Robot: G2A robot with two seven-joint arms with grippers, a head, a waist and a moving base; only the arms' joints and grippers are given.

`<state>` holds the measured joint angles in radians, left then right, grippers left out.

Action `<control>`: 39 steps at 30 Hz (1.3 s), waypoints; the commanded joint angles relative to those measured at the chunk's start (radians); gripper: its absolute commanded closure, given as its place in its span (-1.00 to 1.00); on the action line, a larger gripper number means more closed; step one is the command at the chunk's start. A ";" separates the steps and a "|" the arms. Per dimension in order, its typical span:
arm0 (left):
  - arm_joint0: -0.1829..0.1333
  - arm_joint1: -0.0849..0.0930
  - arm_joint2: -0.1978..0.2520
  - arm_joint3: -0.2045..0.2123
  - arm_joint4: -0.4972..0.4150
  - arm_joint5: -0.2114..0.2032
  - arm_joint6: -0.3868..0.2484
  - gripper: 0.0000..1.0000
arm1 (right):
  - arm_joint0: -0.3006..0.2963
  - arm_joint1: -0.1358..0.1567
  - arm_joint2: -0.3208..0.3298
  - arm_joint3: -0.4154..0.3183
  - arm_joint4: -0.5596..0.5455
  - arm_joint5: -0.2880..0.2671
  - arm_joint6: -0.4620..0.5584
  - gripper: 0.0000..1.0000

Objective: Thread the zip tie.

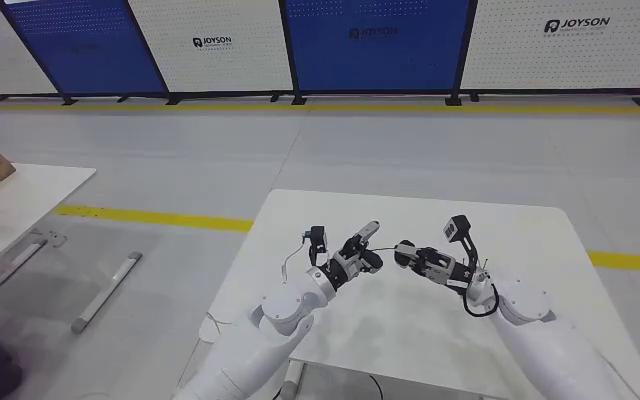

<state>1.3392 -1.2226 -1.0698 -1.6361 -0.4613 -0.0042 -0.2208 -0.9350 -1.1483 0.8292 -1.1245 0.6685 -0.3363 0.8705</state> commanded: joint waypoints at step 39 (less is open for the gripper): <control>0.005 -0.002 -0.002 0.010 0.057 -0.023 -0.035 -1.00 | 0.000 0.000 0.000 0.000 0.000 0.000 0.000 1.00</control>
<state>1.3434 -1.2246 -1.0719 -1.6257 -0.4117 -0.0245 -0.2563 -0.9350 -1.1483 0.8292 -1.1245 0.6685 -0.3362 0.8705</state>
